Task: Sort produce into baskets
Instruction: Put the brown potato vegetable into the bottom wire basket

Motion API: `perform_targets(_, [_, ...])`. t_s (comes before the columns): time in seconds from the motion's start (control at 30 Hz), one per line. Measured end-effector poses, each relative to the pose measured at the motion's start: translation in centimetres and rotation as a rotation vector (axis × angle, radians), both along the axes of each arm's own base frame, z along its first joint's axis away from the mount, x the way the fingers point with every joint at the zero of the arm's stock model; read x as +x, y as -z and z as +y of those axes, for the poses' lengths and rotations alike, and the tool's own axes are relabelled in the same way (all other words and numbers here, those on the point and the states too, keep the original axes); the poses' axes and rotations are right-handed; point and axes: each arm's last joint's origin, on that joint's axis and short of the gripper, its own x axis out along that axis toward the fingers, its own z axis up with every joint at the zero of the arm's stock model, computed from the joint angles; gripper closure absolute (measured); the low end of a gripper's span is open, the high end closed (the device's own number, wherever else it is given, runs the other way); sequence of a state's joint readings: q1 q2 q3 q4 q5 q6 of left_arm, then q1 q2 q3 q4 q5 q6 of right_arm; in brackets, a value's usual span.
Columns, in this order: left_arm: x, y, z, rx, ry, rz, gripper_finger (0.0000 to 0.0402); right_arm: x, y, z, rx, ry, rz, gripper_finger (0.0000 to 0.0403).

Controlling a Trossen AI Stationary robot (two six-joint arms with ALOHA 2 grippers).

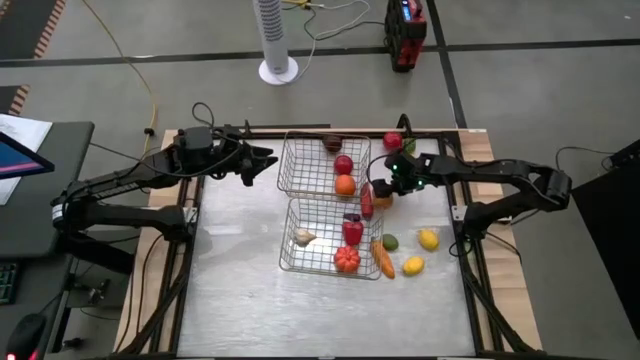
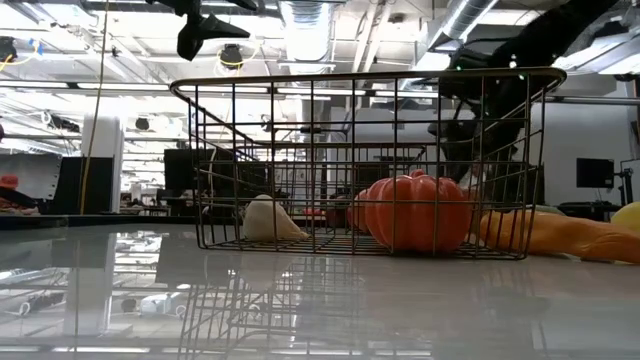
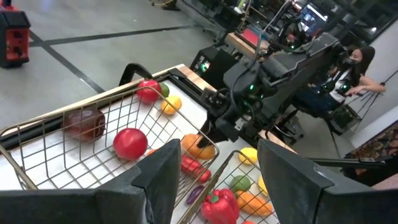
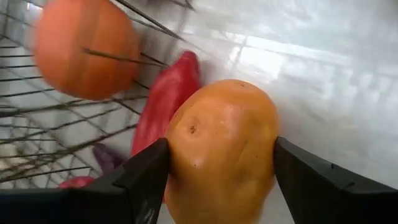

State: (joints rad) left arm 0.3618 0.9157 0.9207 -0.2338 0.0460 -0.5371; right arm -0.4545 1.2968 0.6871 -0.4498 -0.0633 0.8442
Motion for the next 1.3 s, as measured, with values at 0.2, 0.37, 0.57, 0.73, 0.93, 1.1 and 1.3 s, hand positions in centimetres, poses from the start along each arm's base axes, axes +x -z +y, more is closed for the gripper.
perform_targets(0.2, [-0.1, 0.0, 0.0, 0.0, 0.0, -0.003, 0.02, 0.6, -2.9, -0.4, -0.054, -0.06, 0.062, 0.0112])
perform_targets(0.37, [-0.1, 0.0, 0.0, -0.001, 0.0, -0.002, 0.02, 0.5, -5.5, -0.7, -0.124, -0.019, 0.15, 0.0112])
perform_targets(0.57, [-0.1, 0.0, 0.0, -0.008, -0.002, -0.005, 0.02, 0.7, -9.5, -0.1, -0.145, -0.094, 0.202, 0.0112])
perform_targets(0.73, [-0.1, 0.0, 0.0, -0.008, -0.002, -0.005, 0.02, 1.2, -13.0, 1.4, -0.104, -0.345, 0.121, 0.0112])
perform_targets(0.93, [-0.1, -0.1, 0.0, 0.004, -0.022, -0.01, 0.02, 3.0, -15.1, 3.7, -0.085, -0.614, -0.107, 0.0112])
perform_targets(1.1, [-0.1, -0.1, 0.1, 0.009, -0.032, -0.009, 0.02, 4.4, -15.6, 6.1, -0.154, -0.737, -0.208, 0.0112])
perform_targets(1.3, [-0.1, -0.1, 0.1, 0.011, -0.031, -0.009, 0.02, 5.0, -15.8, 8.3, -0.223, -0.781, -0.221, 0.0094])
